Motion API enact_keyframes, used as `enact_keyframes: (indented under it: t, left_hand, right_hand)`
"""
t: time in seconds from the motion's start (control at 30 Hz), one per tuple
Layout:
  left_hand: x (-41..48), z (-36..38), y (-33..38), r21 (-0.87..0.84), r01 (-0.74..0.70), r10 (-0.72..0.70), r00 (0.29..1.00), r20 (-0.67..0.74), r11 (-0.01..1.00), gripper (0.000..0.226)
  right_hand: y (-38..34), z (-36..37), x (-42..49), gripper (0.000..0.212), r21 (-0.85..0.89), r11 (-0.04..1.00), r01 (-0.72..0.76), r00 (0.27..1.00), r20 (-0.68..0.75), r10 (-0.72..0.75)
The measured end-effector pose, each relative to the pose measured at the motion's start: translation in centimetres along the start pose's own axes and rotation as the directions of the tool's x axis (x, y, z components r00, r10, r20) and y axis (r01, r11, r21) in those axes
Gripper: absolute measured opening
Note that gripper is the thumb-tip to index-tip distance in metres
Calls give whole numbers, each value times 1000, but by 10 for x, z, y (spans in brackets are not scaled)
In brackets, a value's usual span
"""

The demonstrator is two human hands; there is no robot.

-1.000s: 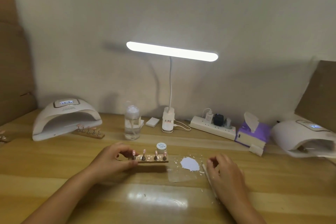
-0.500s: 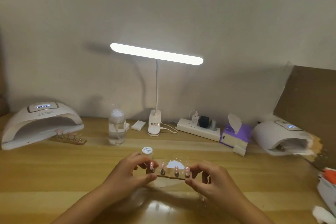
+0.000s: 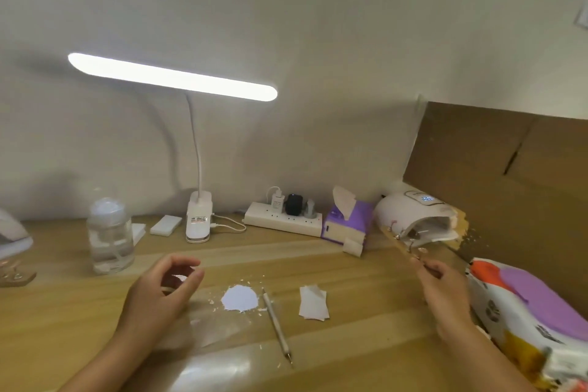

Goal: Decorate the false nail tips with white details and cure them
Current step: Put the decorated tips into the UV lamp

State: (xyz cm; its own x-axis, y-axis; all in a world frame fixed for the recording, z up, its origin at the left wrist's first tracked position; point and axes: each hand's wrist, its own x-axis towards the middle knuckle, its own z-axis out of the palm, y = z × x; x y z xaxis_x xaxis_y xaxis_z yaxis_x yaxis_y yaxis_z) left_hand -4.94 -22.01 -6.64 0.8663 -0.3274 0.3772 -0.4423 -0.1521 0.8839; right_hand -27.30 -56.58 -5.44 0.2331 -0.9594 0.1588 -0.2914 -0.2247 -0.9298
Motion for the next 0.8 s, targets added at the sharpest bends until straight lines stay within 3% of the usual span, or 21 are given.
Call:
enact_keyframes:
  t: [0.17, 0.47, 0.67, 0.8]
  left_hand:
    - [3, 1, -11, -18, 15, -15, 1000, -1, 1000, 14]
    - [4, 4, -10, -48, 4, -2, 999, 46, 999, 24]
    - [5, 5, -13, -76, 13, -10, 999, 42, 997, 13]
    - [7, 4, -22, -68, 49, -46, 998, 40, 996, 33]
  right_hand:
    - [15, 8, 30, 31, 56, 984, -168, 970, -171, 175]
    - [6, 24, 50, 32, 89, 954, -285, 872, -388, 297]
    - [-5, 37, 77, 33, -35, 963, -268, 859, -461, 222]
    - [3, 37, 100, 33, -86, 939, -333, 844, -471, 256]
